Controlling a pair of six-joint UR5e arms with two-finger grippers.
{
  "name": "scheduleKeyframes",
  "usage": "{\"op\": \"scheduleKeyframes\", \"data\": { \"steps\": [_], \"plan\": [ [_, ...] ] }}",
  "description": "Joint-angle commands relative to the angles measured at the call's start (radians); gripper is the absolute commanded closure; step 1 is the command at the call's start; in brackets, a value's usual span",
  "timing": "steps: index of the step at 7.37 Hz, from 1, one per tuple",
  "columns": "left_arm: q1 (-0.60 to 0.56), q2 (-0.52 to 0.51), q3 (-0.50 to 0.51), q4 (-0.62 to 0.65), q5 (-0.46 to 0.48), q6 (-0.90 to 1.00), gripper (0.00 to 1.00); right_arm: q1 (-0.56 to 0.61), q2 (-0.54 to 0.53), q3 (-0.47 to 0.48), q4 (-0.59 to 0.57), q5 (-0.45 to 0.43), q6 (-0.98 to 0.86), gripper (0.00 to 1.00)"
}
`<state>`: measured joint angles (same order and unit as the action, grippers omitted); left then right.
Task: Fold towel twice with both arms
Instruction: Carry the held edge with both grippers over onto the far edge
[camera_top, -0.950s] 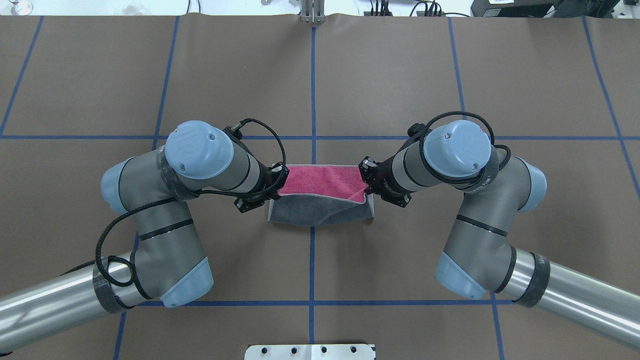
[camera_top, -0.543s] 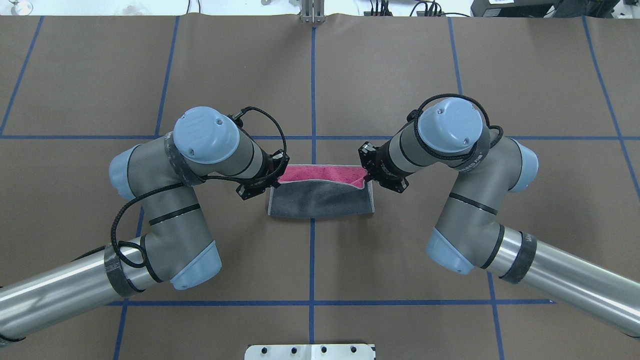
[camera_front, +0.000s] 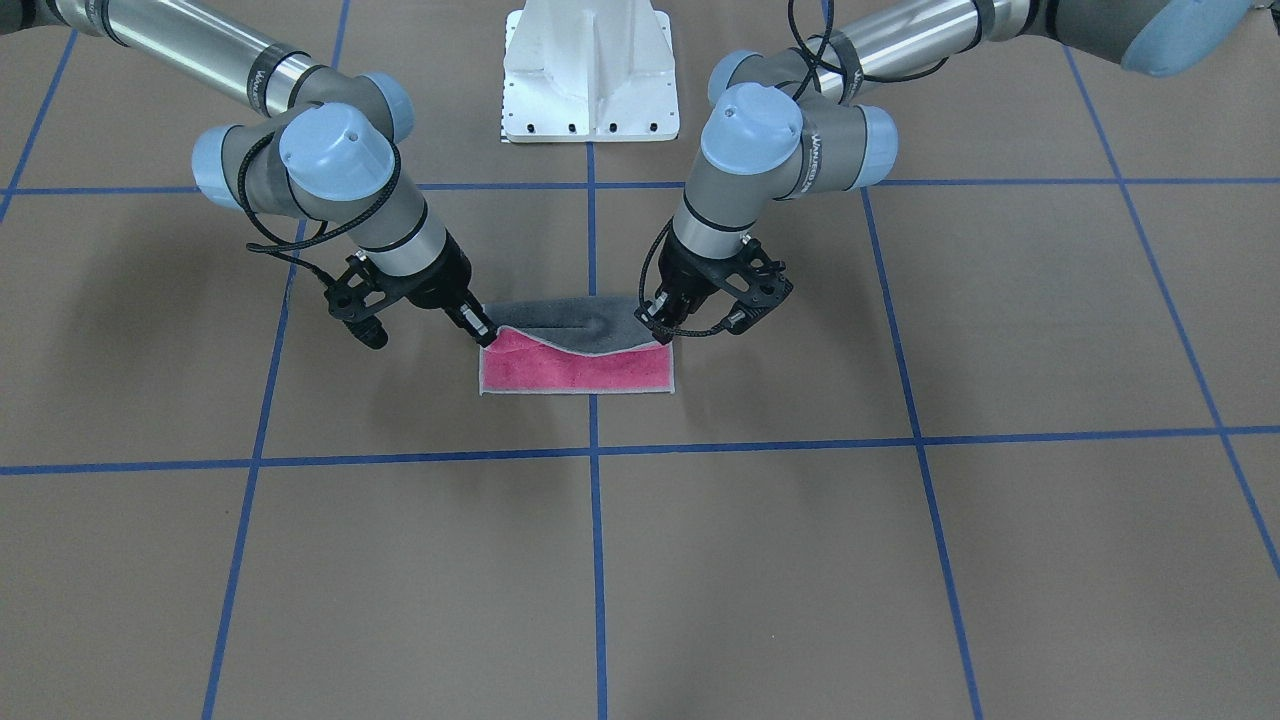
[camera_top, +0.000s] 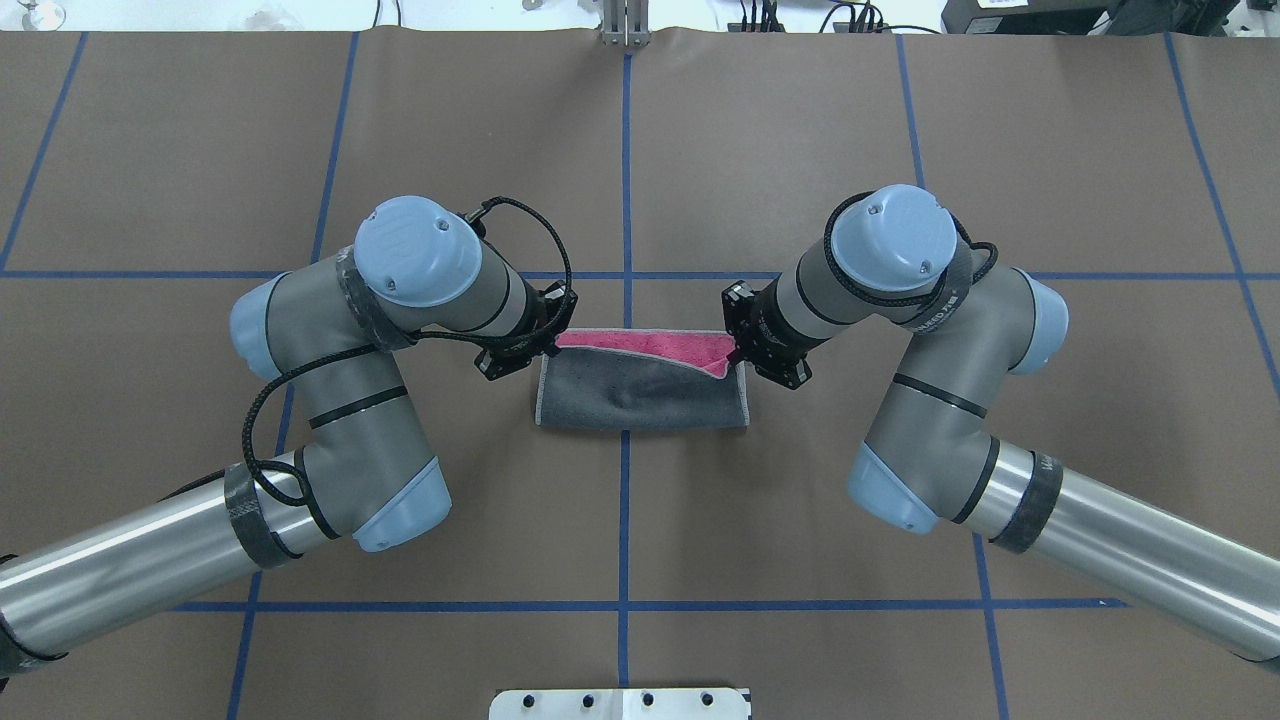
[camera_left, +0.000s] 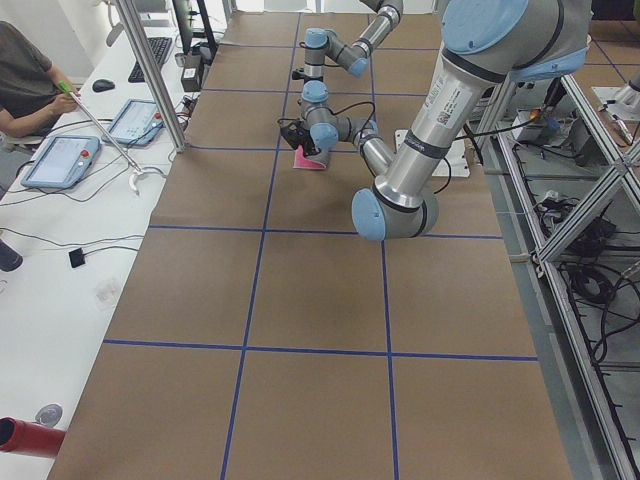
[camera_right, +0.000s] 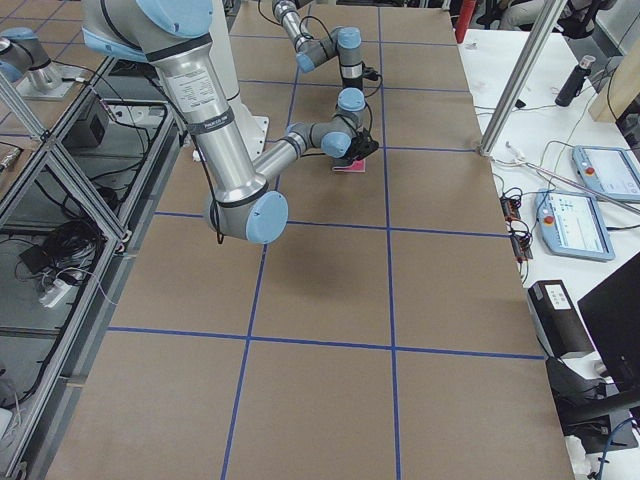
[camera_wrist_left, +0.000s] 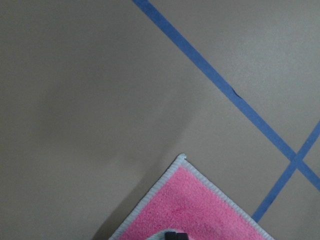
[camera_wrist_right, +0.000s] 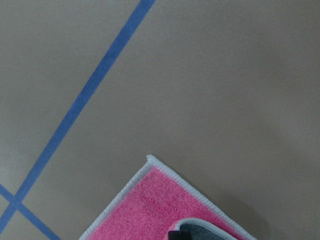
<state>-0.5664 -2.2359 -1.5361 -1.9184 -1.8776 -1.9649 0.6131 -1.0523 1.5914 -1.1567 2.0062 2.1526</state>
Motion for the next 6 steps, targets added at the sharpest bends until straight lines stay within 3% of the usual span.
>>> {"op": "scheduleKeyframes", "data": {
  "steps": [1,6],
  "plan": [
    [-0.013,-0.001,0.004,-0.004,0.000,-0.002,1.00,0.008,0.032,-0.037,0.000,-0.001,0.009,1.00],
    [-0.013,-0.001,0.024,-0.004,0.000,-0.009,1.00,0.034,0.054,-0.079,0.000,-0.001,0.041,1.00]
  ]
}}
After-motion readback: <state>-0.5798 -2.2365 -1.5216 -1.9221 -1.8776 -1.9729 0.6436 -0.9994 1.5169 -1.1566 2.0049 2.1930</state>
